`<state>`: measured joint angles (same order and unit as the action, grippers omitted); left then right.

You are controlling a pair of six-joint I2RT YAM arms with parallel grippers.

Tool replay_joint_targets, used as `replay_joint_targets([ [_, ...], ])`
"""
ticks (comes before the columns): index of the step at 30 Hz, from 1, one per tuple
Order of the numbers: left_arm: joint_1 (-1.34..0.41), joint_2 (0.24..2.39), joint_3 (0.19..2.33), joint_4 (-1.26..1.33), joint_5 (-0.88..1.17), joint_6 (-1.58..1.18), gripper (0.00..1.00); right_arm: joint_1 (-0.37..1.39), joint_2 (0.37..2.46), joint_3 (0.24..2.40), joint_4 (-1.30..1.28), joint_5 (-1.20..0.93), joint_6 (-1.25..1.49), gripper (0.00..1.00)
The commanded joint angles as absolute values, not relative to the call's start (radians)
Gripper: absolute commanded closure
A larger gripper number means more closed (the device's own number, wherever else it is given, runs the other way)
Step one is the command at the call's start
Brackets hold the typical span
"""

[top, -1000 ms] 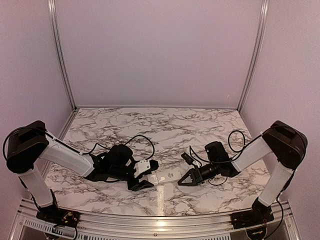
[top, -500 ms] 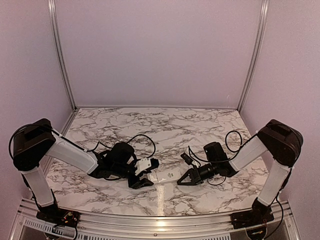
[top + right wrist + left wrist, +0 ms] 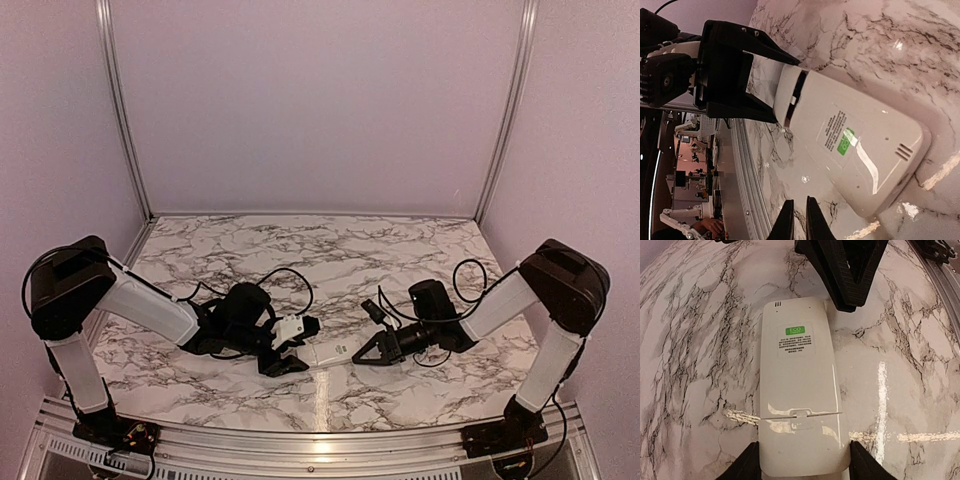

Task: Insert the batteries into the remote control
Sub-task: Place the battery cover on the remote control without the battery cover.

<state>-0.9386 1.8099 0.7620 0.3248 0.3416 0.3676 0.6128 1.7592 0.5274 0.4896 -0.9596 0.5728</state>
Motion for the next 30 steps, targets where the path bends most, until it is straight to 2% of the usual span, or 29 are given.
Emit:
replay_joint_targets([
  [1,-0.932,1.833,0.750,0.282,0.356,0.370,0.62,0.606,1.728,0.568,0.530,-0.971,0.597,0.92],
  [15,-0.919,1.855,0.729,0.290,0.396,0.345,0.56,0.606,1.788,0.617,0.490,-0.950,0.552,0.91],
  [23,-0.919,1.868,0.733,0.283,0.406,0.356,0.55,0.634,1.734,0.639,0.545,-0.954,0.635,0.87],
  [30,-0.919,1.870,0.733,0.285,0.396,0.357,0.54,0.722,1.810,0.696,0.643,-0.923,0.749,0.88],
])
